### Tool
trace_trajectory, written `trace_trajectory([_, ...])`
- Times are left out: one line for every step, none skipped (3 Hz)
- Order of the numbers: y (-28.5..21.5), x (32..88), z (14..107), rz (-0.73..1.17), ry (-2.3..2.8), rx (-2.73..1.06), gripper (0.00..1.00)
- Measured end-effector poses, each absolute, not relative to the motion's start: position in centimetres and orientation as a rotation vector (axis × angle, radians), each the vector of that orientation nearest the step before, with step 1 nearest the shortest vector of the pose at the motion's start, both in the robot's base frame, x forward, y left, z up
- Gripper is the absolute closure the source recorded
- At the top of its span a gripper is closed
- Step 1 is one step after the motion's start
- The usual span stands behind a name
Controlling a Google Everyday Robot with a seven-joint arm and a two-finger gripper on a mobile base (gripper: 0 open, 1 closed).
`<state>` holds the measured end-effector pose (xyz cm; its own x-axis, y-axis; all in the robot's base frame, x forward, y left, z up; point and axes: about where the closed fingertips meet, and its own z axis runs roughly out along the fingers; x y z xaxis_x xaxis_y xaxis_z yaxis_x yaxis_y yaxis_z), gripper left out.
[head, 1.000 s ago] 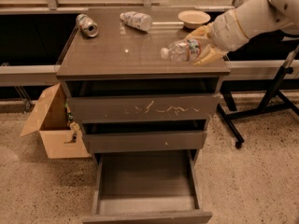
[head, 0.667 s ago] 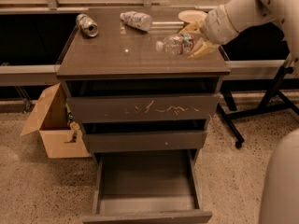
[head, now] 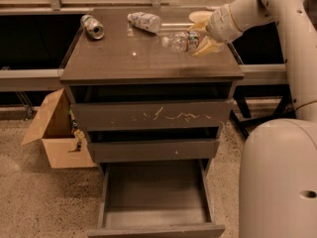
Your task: Pick water bottle from bottom drawer and place on counter
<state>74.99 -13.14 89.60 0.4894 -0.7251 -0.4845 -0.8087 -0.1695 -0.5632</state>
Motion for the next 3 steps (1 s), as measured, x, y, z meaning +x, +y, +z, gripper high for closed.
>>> trace_trajectory([-13.9,77.0,88.2,0.136,1.338,-1.876,1.0])
trace_trajectory([-14.3,78.8,86.4,0.161,1.411,-1.819,0.74])
trace_trajectory([-14.3,79.6,85.3,0.171,1.447,-1.799,0.51])
